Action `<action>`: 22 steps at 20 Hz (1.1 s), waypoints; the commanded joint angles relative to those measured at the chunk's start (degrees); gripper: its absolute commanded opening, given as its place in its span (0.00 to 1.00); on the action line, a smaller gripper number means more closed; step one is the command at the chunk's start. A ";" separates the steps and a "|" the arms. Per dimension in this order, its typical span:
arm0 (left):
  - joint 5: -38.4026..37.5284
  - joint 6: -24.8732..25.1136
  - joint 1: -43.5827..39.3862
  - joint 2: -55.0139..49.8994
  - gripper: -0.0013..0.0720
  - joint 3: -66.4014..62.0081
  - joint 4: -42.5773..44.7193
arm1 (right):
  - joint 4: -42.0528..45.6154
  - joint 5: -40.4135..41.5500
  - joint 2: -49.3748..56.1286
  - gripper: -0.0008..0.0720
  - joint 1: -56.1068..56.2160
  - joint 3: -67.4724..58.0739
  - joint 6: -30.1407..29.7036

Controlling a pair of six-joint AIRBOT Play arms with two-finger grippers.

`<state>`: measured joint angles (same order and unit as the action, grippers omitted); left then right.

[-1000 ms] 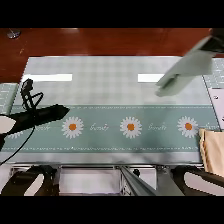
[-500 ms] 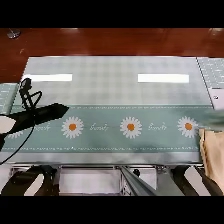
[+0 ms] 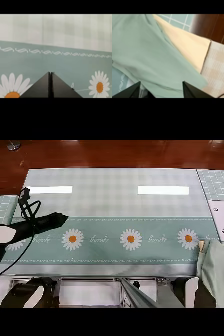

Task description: Fold the shirts.

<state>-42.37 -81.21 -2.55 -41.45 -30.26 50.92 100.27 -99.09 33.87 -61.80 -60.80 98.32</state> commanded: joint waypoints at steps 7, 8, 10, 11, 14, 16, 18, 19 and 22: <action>-12.98 1.22 -0.68 -20.13 0.04 -40.35 0.02 | -48.22 18.49 26.82 0.05 25.83 -33.38 -5.88; -15.61 1.22 -1.68 -23.02 0.04 -46.38 0.11 | -45.99 20.96 28.98 0.05 34.51 -33.75 -7.10; -18.45 1.11 -4.94 -27.15 0.04 -53.29 3.08 | -33.77 22.56 34.10 0.05 50.99 -33.11 -7.10; -18.75 0.66 -6.95 -28.20 0.04 -53.64 6.45 | -26.47 22.95 37.09 0.05 58.64 -31.43 -6.10; -19.87 -6.67 -12.13 -30.56 0.04 -47.52 21.70 | -12.00 27.15 45.29 0.05 73.18 -20.83 0.70; -19.80 -10.88 -11.54 -31.08 0.04 -41.35 26.93 | -9.25 30.14 49.29 0.05 75.36 -14.51 4.33; -19.74 -11.67 -9.77 -31.21 0.04 -38.36 27.15 | -9.05 30.36 51.36 0.05 74.79 -13.46 4.96; -19.71 -11.65 -9.05 -31.19 0.04 -38.29 27.12 | -8.81 30.34 51.56 0.05 74.82 -13.46 4.90; -19.89 -10.84 -8.07 -31.21 0.04 -38.40 27.12 | -8.26 30.12 51.56 0.05 74.82 -13.49 4.74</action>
<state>-61.82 -91.13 -11.38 -72.29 -69.73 75.92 89.71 -69.76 84.09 11.77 -75.46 102.00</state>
